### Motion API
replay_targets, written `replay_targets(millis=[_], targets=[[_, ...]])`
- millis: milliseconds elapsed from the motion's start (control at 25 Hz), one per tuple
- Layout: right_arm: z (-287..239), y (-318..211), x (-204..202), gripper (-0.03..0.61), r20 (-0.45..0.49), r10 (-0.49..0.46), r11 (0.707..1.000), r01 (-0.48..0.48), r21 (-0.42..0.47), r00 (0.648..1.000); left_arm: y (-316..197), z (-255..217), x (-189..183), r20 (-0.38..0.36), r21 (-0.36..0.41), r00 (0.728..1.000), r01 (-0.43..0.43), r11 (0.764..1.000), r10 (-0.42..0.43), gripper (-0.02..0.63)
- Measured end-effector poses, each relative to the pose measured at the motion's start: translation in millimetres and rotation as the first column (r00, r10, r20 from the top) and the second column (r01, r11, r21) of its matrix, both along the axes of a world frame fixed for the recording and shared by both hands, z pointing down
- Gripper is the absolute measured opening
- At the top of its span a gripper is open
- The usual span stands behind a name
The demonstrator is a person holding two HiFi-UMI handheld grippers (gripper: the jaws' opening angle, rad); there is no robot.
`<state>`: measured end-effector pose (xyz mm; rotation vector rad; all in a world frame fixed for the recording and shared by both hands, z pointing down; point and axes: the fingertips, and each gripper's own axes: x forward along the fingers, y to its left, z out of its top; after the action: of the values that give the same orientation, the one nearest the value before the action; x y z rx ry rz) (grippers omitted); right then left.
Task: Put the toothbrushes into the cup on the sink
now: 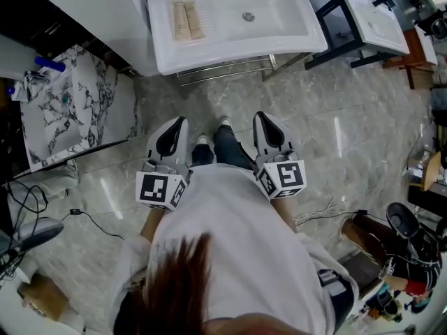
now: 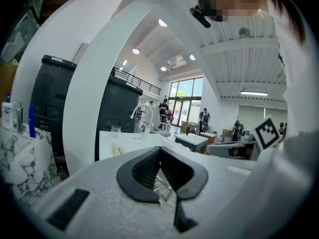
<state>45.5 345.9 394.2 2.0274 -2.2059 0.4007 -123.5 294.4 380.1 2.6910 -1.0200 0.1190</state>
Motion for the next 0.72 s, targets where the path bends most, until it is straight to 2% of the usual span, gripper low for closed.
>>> replay_targets(millis=[200,360,720], targets=[[5.1,-29.8,10.5,0.017,0.012,-0.03,0.999,0.03,-0.019,0.999,-24.4,6.5,9.2,0.006,-0.027,1.0,0.031,0.999,-0.031,0.015],[2.9,-65.0,23.0,0.017,0.02,-0.077,0.997,0.077,-0.013,0.997,-48.3,-0.2,22.6,-0.005,-0.013,0.998,0.062,0.998,-0.062,0.015],[-11.8,-143.2,62.1,0.017,0.013,-0.2,0.98,0.2,0.021,0.98,-110.8,-10.1,54.9,-0.021,0.016,0.98,0.198,0.98,-0.198,0.014]])
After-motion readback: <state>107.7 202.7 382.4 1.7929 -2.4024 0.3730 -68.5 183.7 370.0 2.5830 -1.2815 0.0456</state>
